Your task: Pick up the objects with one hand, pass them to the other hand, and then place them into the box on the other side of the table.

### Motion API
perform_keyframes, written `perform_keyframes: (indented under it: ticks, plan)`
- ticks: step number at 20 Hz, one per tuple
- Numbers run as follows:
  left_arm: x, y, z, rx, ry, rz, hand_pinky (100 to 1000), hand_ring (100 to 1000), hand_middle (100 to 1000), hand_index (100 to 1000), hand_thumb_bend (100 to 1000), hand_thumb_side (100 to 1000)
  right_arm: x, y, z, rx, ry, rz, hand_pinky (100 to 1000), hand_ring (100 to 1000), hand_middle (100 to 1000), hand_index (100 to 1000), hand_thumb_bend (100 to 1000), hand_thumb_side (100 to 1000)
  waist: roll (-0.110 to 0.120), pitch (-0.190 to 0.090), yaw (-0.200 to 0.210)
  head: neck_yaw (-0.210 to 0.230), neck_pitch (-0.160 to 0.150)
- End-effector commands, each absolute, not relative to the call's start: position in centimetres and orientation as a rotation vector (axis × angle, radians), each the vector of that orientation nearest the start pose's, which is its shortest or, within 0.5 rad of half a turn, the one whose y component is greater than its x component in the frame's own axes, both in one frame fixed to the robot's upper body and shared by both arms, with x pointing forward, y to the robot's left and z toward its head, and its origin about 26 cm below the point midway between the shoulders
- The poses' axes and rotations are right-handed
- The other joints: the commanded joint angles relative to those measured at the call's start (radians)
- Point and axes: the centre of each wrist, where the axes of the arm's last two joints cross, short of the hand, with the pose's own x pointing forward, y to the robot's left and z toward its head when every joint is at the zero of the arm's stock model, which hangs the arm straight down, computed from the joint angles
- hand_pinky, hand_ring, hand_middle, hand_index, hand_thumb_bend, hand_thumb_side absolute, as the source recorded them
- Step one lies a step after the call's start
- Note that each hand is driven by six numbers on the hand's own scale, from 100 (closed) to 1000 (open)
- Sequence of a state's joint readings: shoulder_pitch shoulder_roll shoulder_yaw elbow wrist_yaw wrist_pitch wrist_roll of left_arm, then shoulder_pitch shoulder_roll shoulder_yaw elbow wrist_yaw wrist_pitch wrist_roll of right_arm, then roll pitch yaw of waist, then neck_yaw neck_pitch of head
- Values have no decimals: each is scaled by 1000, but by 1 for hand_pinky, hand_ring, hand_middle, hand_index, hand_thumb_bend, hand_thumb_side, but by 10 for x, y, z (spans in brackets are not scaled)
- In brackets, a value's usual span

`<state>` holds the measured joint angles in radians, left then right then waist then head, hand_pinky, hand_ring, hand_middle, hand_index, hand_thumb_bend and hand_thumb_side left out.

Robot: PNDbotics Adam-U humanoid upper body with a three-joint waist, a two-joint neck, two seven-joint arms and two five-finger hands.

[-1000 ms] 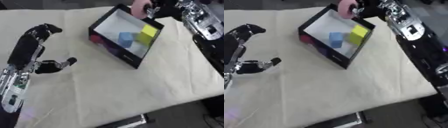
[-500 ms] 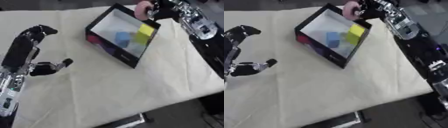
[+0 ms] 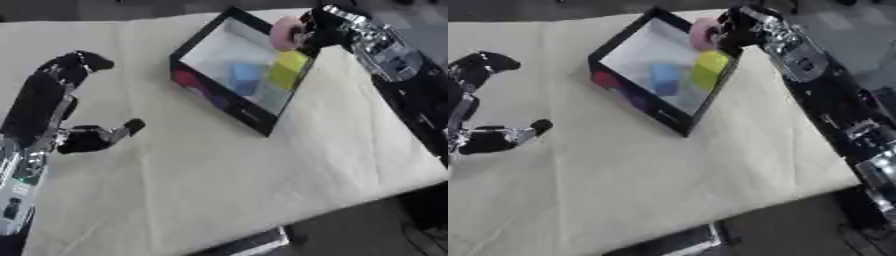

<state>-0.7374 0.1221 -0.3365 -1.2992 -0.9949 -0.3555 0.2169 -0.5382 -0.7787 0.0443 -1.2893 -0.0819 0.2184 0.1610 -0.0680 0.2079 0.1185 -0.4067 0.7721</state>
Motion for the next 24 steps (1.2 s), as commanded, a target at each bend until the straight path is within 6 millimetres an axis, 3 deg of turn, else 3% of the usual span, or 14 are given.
perform_keyframes:
  ticks: [1,6,8,9,10,11,13,20,22,23,24]
  plan:
    - [408,108,154,-908,2936,1544,756,739,698,797,661,521,383,-417,211,-558,-1546,544,544,703,471,653,100,100,12,-20,-1,1,-2]
    - [408,108,154,-913,2937,1541,756,739,699,798,661,524,381,-417,210,-579,-1550,587,635,827,660,828,100,100,12,-17,0,5,-2]
    - [408,109,155,-918,2935,1541,756,740,700,798,663,524,380,-417,211,-594,-1560,605,681,911,782,937,100,100,12,-17,0,7,-2]
    - [409,109,155,-921,2936,1539,756,740,700,798,662,524,380,-417,211,-602,-1568,615,708,952,837,978,100,225,12,-18,1,7,-2]
    - [409,109,155,-922,2936,1537,756,740,700,798,662,524,380,-418,211,-612,-1573,623,708,952,837,978,100,225,11,-18,1,7,-2]
    - [409,109,155,-924,2937,1536,756,740,700,798,663,524,379,-418,212,-624,-1577,628,727,975,869,1000,100,332,11,-18,1,7,-2]
    - [409,110,156,-925,2938,1535,756,740,700,798,663,523,378,-419,212,-647,-1582,636,734,983,881,1000,100,396,11,-18,1,7,-2]
    - [409,111,156,-935,2939,1529,755,739,703,798,657,521,375,-420,213,-666,-1603,589,714,979,871,1000,100,319,11,-19,-1,9,-2]
    - [409,113,156,-945,2951,1520,754,737,702,797,605,529,372,-419,220,-680,-1642,532,689,977,861,1000,100,369,12,-20,-4,15,-2]
    - [409,115,156,-961,2961,1506,754,734,700,795,510,531,369,-419,228,-692,-1685,480,677,975,862,992,100,476,12,-21,-7,21,-2]
    - [410,118,157,-975,2984,1480,756,733,699,793,443,518,364,-417,238,-711,-1748,419,676,972,862,989,100,517,13,-23,-9,30,-2]
